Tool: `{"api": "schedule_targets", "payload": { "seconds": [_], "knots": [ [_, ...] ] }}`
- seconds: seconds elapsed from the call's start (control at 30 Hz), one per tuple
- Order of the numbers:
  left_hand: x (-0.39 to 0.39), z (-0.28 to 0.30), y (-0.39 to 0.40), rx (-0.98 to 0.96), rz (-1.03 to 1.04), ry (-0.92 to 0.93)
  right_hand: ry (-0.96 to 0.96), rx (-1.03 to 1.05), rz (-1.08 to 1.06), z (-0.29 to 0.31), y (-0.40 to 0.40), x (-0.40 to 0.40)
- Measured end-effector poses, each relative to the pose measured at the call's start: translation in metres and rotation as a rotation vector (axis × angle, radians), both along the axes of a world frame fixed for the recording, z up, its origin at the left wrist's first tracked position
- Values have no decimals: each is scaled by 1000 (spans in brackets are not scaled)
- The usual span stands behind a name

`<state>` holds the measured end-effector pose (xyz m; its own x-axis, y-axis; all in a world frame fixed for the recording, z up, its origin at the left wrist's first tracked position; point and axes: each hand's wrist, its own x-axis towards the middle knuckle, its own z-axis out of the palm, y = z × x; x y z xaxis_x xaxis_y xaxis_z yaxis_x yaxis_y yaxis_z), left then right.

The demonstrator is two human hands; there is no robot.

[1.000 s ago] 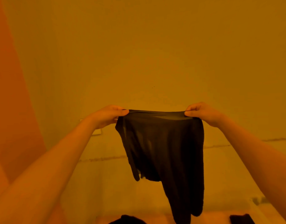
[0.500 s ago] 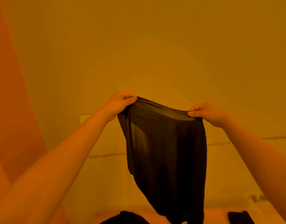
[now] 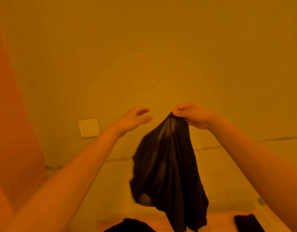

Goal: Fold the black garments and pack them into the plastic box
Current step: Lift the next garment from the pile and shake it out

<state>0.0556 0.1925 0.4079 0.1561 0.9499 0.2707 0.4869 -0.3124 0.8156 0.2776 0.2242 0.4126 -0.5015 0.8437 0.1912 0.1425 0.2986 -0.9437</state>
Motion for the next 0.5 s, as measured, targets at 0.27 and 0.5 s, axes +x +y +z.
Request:
{"api": "schedule_targets", "payload": {
  "seconds": [0.27,0.5],
  "knots": [
    [40,-21,-8,-168,-203,-395,142,108,-71,1,-6,-28],
    [42,-9,-10,-91,-124,-477,-296,-37,8,-35,-16,-8]
  ]
}}
